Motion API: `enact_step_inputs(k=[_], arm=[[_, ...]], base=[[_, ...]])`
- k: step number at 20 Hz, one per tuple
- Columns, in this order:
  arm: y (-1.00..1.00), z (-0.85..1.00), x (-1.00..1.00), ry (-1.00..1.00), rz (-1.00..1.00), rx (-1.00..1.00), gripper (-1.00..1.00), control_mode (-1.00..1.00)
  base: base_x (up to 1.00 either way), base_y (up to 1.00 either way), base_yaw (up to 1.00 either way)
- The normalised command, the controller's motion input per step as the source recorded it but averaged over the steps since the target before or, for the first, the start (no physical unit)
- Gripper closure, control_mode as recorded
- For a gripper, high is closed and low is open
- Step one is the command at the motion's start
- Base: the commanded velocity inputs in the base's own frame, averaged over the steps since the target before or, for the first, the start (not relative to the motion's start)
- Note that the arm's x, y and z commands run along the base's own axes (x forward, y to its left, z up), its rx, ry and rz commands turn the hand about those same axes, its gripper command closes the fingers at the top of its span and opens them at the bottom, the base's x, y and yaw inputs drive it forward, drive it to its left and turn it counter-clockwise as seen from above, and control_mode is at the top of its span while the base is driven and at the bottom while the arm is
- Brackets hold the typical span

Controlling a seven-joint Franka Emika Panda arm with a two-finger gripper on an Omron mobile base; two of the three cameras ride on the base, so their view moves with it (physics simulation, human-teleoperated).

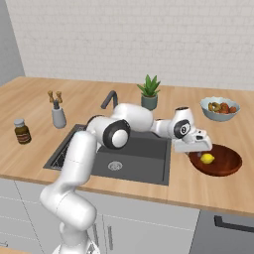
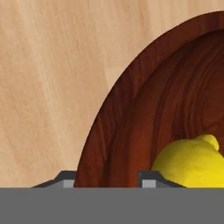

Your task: Pick the lemon from the sink and place it in the bowl. Then pick the bowl and place it in the microwave. Then close the microwave door and press the start button.

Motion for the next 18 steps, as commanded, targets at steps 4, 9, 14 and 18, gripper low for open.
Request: enact_step_inputs(k=[4,9,14,18], arm=[[0.10,0.00,-0.20,-0.05,0.01,-0.03,1.00,-1.00],[0.39,0.00,-0.45,-0.15,0.12,-0.16,1.00,-1.00],[0.33,0.01,-0.49,-0.13,0.20,-0.17,1.00,-1.00],[0.30,0.27,-0.34,-0.09,0.21,-0.14,1.00,-1.00]], base=[[0.00,0.00,0.00],[0.00,0.00,0.00],[0.00,0.00,0.00],[0.00,0.00,0.00]])
